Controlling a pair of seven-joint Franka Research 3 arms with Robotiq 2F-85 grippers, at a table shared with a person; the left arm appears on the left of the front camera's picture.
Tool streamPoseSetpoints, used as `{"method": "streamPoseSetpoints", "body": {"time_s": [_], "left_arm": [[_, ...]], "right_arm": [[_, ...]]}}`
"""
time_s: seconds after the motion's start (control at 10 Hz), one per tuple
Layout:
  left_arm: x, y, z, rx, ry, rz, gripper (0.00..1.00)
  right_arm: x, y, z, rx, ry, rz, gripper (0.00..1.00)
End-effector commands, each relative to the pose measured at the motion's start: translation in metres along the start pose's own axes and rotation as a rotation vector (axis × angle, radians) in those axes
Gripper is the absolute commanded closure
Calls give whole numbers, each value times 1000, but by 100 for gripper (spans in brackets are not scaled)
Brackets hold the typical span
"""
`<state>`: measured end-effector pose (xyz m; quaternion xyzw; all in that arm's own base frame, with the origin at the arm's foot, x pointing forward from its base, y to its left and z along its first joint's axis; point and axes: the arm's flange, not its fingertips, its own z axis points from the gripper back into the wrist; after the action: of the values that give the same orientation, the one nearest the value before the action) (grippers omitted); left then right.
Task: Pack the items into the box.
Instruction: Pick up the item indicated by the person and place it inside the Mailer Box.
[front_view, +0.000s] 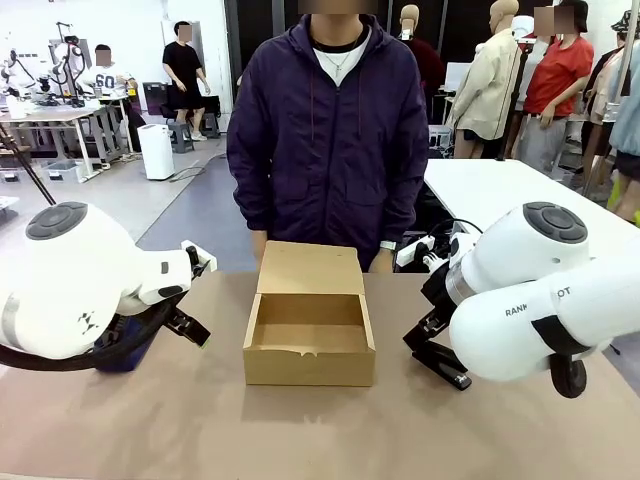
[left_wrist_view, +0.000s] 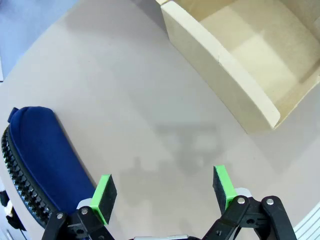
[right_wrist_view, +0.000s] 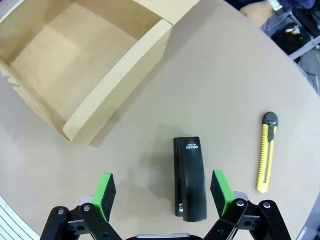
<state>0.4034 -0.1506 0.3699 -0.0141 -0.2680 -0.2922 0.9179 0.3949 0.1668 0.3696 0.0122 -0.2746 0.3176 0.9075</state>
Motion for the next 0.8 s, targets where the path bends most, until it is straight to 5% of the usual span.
{"method": "streamPoseSetpoints", "body": {"time_s": [0.0,0.7], "left_arm": [[0,0,0,0,0,0,0],[0,0,0,0,0,0,0]], "right_arm": [[0,0,0,0,-1,0,0],[0,0,0,0,0,0,0]]}}
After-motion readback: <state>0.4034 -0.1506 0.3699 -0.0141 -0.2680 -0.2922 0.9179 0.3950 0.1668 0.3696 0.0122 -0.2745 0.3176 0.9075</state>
